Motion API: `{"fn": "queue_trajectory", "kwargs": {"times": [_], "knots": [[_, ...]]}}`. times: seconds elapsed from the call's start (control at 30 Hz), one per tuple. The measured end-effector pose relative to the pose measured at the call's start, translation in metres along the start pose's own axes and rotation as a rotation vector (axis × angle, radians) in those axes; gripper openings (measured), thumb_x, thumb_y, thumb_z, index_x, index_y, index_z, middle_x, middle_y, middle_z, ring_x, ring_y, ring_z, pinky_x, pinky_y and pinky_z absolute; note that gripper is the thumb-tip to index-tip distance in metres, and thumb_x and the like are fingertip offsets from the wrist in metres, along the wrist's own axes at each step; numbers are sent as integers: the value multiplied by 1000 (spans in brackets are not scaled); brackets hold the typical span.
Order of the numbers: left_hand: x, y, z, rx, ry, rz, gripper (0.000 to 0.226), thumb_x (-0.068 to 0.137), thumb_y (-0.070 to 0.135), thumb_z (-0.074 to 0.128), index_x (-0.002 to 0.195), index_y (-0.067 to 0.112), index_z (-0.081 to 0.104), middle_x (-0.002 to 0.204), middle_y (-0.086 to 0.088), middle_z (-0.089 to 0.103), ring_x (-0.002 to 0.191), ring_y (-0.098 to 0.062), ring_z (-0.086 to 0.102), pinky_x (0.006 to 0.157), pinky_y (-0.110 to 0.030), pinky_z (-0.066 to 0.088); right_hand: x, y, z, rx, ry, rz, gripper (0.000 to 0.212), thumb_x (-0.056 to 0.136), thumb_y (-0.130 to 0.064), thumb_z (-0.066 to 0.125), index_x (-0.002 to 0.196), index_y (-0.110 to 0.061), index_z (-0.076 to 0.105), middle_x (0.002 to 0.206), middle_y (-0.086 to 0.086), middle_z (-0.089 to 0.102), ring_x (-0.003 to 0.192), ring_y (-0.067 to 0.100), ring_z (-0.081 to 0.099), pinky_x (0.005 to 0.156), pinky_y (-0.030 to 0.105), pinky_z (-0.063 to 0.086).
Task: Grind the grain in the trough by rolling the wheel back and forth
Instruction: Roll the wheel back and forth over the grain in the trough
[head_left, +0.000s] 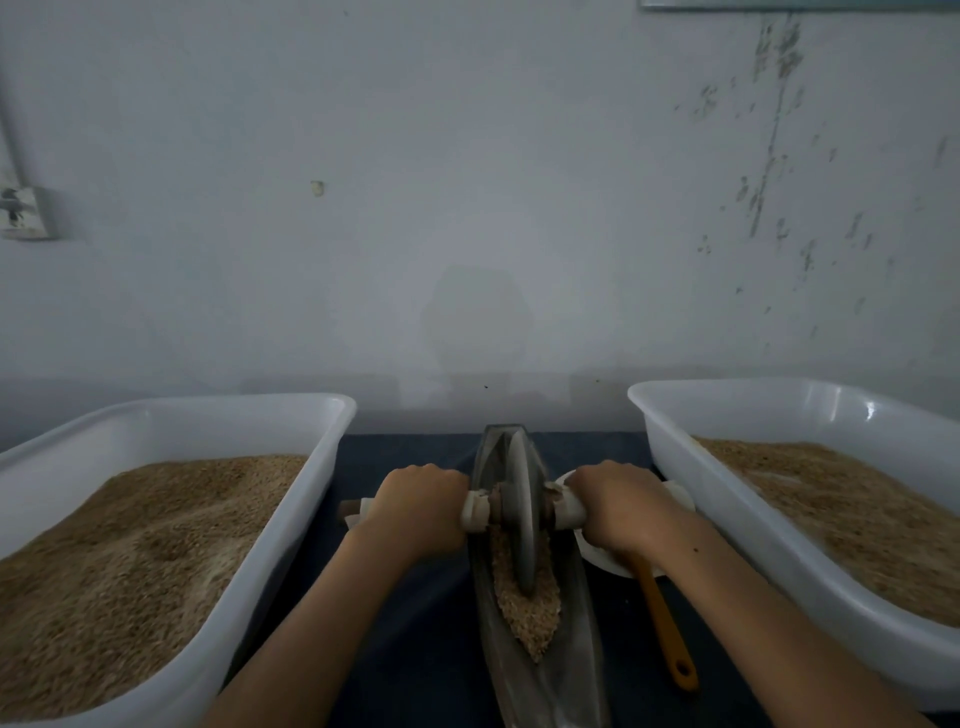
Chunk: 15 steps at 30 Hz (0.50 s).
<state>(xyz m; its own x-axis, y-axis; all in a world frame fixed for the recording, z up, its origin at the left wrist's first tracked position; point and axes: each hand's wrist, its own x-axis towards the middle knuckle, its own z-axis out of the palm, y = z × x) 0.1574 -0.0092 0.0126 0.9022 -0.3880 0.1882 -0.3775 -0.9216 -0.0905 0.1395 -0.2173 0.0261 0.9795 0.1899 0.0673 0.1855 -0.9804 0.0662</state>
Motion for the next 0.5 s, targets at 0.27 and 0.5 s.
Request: {"fn": "queue_trajectory", "kwargs": {"times": [0.27, 0.5], "knots": [[-1, -2, 3, -15, 34, 8, 11, 86, 34, 58, 92, 26, 55, 82, 8, 58, 71, -8, 52, 65, -24, 35, 3, 1, 3, -7, 0, 6, 19, 87, -14, 58, 105, -20, 61, 106, 3, 65, 95, 21, 62, 74, 29, 43], [-5, 2, 9, 22, 233, -24, 11, 91, 35, 52, 95, 27, 46, 75, 11, 47, 67, -9, 47, 64, -25, 35, 10, 0, 19, -32, 268, -7, 11, 92, -18, 51, 90, -25, 43, 98, -1, 65, 92, 22, 61, 70, 29, 30]]}}
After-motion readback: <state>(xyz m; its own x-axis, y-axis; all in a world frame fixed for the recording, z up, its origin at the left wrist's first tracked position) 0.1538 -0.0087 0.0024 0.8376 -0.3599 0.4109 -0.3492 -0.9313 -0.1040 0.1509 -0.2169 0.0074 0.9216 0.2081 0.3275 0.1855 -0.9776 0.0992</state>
